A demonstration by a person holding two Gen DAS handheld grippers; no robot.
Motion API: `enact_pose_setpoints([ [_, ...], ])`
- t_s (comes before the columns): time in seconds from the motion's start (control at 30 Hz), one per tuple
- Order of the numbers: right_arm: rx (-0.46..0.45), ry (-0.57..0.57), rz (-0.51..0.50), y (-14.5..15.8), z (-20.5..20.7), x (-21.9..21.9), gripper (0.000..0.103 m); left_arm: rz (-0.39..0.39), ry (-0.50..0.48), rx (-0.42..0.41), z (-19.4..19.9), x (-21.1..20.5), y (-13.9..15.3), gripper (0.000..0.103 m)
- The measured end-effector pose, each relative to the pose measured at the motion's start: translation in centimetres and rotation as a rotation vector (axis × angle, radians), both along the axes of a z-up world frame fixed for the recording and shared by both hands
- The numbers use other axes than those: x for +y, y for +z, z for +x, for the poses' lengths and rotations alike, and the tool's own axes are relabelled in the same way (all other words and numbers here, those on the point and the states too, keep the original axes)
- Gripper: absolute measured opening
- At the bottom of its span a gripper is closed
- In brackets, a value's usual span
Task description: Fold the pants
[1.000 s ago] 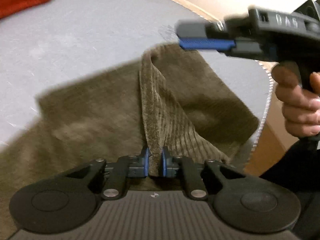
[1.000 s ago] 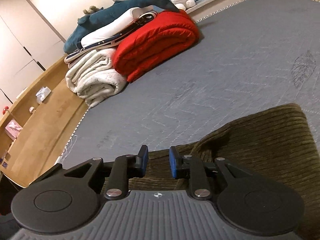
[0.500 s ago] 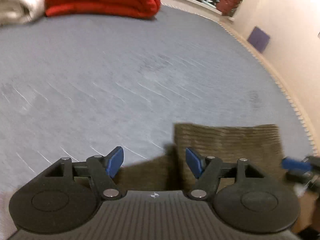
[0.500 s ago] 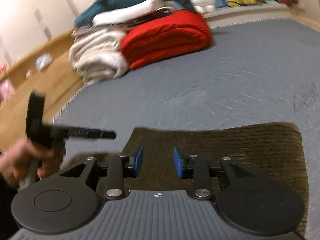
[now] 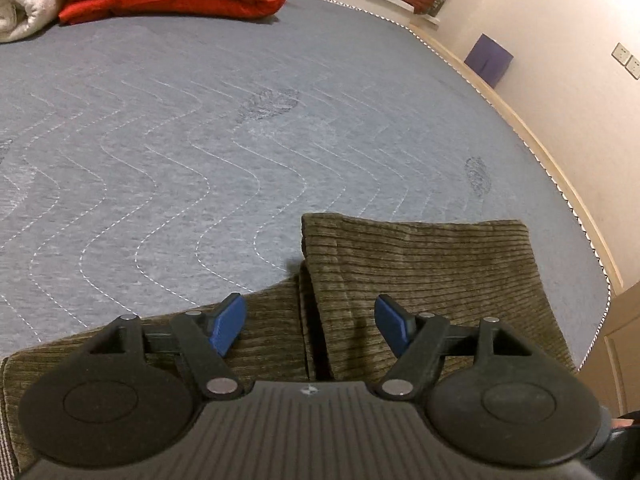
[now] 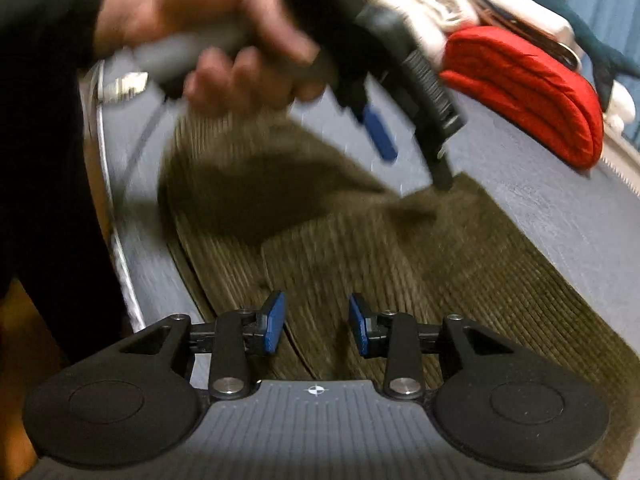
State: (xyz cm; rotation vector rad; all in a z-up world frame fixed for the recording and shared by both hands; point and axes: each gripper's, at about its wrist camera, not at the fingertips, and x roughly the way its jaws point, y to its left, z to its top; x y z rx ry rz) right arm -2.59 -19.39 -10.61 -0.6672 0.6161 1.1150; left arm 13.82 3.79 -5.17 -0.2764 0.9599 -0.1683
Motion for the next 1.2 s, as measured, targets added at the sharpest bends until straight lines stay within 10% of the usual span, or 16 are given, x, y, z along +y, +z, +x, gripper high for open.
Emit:
enact_pose_setpoints([
  [0.07,-0.018,0.009,-0.022,-0.5,0.1,0.1,0.036,-0.004,-0.006,-0.001,-0.1,0.1,0.0,0.076],
  [0.13,0.028,0.044,-0.016,-0.1,0.3,-0.2,0.005,-0.011,-0.012,0.000,-0.1,0.1,0.0,0.076],
  [0.57,0.176,0.211,0.047,4.5,1.3,-5.5,0.005,-0.010,-0.010,0.039,0.4,-0.1,-0.9,0.076],
  [0.67,0.168,0.122,0.075,4.8,2.1,-5.7,0.023,0.001,-0.022,0.019,0.4,-0.6,-0.8,0.076],
  [0.73,0.148,0.075,0.142,6.2,2.4,-6.5,0.058,-0.007,-0.038,0.013,0.3,-1.0,-0.8,0.076],
  [0.8,0.152,0.022,0.214,7.3,3.1,-7.7,0.070,0.003,-0.055,0.022,0.3,-1.7,-1.4,0.076],
  [0.9,0.154,-0.119,0.301,8.7,4.9,-9.5,0.072,0.023,-0.082,0.048,0.6,-2.5,-2.6,0.074],
  [0.97,0.140,-0.283,0.324,8.9,6.6,-10.8,0.074,0.039,-0.100,0.054,0.6,-2.9,-3.3,0.052],
  [1.0,0.129,-0.384,0.325,8.9,7.6,-11.6,0.077,0.057,-0.109,0.045,0.7,-3.1,-3.4,0.015],
  [1.03,0.114,-0.494,0.324,8.7,8.6,-12.6,0.078,0.091,-0.095,0.031,0.6,-3.3,-3.5,0.009],
  [1.2,0.187,-1.022,0.291,6.1,12.7,-18.9,0.084,0.127,-0.095,0.016,0.8,-3.6,-2.9,0.008],
])
